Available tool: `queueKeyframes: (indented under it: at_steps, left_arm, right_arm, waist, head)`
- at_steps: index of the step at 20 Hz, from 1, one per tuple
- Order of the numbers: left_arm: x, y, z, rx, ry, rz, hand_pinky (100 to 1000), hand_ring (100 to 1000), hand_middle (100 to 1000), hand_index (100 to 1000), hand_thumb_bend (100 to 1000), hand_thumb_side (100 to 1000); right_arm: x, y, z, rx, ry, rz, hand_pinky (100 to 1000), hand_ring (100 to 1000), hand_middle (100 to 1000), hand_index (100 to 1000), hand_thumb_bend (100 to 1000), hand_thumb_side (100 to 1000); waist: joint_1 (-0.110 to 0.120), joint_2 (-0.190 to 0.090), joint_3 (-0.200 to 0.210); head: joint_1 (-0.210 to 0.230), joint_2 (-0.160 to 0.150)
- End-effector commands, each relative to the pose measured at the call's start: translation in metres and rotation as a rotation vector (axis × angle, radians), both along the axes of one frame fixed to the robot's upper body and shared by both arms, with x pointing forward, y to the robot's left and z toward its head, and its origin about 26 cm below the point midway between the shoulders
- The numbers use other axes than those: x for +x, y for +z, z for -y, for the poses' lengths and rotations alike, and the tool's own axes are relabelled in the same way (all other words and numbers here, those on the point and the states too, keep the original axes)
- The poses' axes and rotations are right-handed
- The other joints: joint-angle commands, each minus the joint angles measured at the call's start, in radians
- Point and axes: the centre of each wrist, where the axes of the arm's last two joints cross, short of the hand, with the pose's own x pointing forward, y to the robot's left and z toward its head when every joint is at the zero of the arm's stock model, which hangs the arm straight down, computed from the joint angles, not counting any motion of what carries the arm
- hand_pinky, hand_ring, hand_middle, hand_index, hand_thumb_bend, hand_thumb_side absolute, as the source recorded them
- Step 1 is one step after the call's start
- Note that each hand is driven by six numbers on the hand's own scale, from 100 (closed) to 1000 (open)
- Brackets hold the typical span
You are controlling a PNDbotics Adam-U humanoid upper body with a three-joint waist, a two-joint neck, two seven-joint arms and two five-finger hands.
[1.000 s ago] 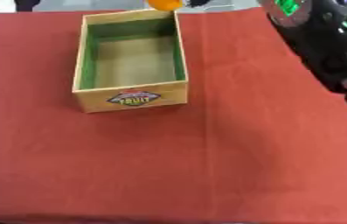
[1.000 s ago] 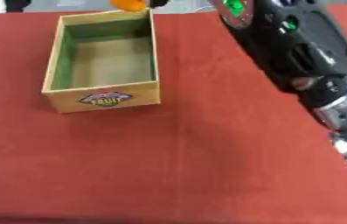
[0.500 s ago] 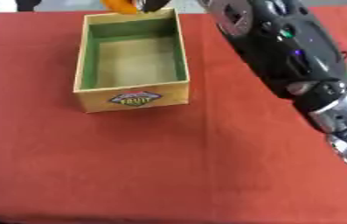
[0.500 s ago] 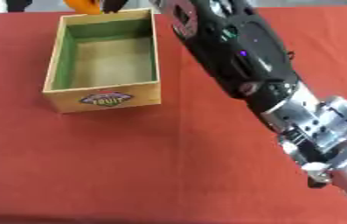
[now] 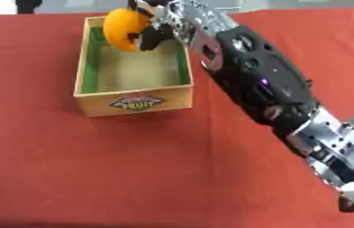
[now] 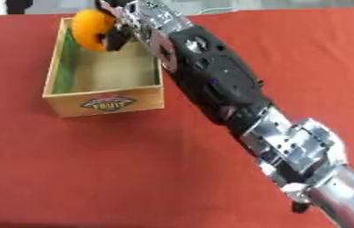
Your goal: Pick up objects on the table and place them in the box.
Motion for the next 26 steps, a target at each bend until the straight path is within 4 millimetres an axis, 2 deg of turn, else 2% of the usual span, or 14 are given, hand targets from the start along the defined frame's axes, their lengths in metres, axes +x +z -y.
queueKeyframes:
  at_steps: [1, 4, 5, 6, 8, 13, 16, 18, 19, 20, 21, 22, 23, 26]
  left_arm:
    - [-0.003, 0.009, 0.001, 0.014, -0.011, 0.035, 557, 564, 627, 760, 103, 856]
    - [-0.003, 0.009, 0.001, 0.014, -0.012, 0.035, 557, 564, 627, 761, 104, 857]
    - [-0.003, 0.009, 0.001, 0.014, -0.012, 0.035, 557, 565, 627, 760, 104, 857]
    - [-0.003, 0.009, 0.001, 0.014, -0.011, 0.035, 558, 565, 627, 760, 104, 856]
    - [-0.003, 0.009, 0.001, 0.012, -0.01, 0.035, 557, 566, 627, 760, 105, 855]
    - [-0.003, 0.009, 0.002, 0.013, -0.012, 0.035, 556, 564, 626, 760, 102, 856]
    - [-0.003, 0.009, 0.001, 0.013, -0.013, 0.033, 556, 564, 626, 759, 102, 856]
    - [-0.003, 0.009, 0.001, 0.013, -0.012, 0.032, 556, 564, 626, 759, 102, 857]
    - [-0.004, 0.008, 0.001, 0.013, -0.012, 0.032, 556, 564, 626, 759, 102, 857]
    - [-0.004, 0.008, 0.001, 0.013, -0.012, 0.031, 556, 564, 626, 759, 102, 857]
    - [-0.004, 0.008, 0.001, 0.014, -0.012, 0.03, 556, 564, 626, 759, 102, 857]
    - [-0.004, 0.008, 0.001, 0.014, -0.012, 0.03, 556, 564, 626, 759, 102, 857]
    - [-0.004, 0.008, 0.001, 0.014, -0.012, 0.03, 556, 564, 626, 759, 102, 856]
    - [-0.004, 0.007, 0.001, 0.014, -0.01, 0.027, 556, 564, 626, 760, 101, 856]
  right_arm:
    - [-0.001, 0.008, -0.007, -0.02, 0.023, 0.031, 718, 710, 499, 651, 100, 220]
    - [0.0, 0.004, -0.01, -0.053, 0.027, 0.019, 734, 731, 542, 683, 100, 206]
    - [0.001, 0.002, -0.012, -0.072, 0.029, 0.005, 752, 765, 633, 793, 100, 174]
    - [0.001, 0.001, -0.013, -0.091, 0.032, -0.011, 759, 793, 692, 858, 100, 229]
    - [0.001, 0.0, -0.015, -0.124, 0.041, -0.045, 772, 835, 761, 917, 100, 223]
    - [0.007, -0.006, -0.018, -0.201, 0.025, -0.122, 811, 900, 821, 960, 100, 153]
    - [0.012, -0.012, -0.016, -0.234, 0.01, -0.151, 836, 930, 870, 1000, 100, 270]
    - [0.014, -0.013, -0.014, -0.25, 0.007, -0.16, 840, 931, 877, 1000, 100, 297]
    - [0.015, -0.014, -0.012, -0.261, 0.005, -0.167, 843, 934, 894, 1000, 100, 355]
    - [0.017, -0.015, -0.01, -0.275, 0.001, -0.176, 843, 934, 894, 1000, 100, 362]
    - [0.019, -0.015, -0.007, -0.29, -0.007, -0.178, 842, 935, 900, 1000, 131, 455]
    - [0.021, -0.015, -0.005, -0.301, -0.015, -0.176, 841, 934, 900, 1000, 157, 468]
    - [0.022, -0.013, -0.003, -0.305, -0.022, -0.164, 843, 937, 907, 1000, 315, 539]
    - [0.022, -0.004, 0.001, -0.29, -0.033, -0.115, 850, 939, 909, 1000, 388, 574]
  waist:
    - [0.002, -0.019, 0.003]
    - [0.001, -0.019, 0.004]
    - [0.0, -0.02, 0.004]
    - [0.0, -0.02, 0.004]
    - [-0.001, -0.02, 0.004]
    - [-0.002, -0.019, 0.005]
    - [-0.002, -0.018, 0.007]
    - [-0.002, -0.018, 0.006]
    - [-0.002, -0.018, 0.005]
    - [-0.002, -0.019, 0.004]
    - [-0.002, -0.019, 0.003]
    - [-0.002, -0.02, 0.002]
    - [-0.001, -0.02, 0.002]
    - [0.001, -0.023, 0.0]
  head:
    - [-0.003, -0.009]
    - [-0.005, -0.01]
    - [-0.005, -0.009]
    - [-0.005, -0.009]
    - [-0.007, -0.007]
    - [-0.01, -0.002]
    - [-0.012, -0.001]
    - [-0.012, 0.0]
    - [-0.011, 0.001]
    - [-0.01, 0.002]
    - [-0.009, 0.004]
    - [-0.009, 0.005]
    - [-0.008, 0.005]
    - [-0.009, 0.007]
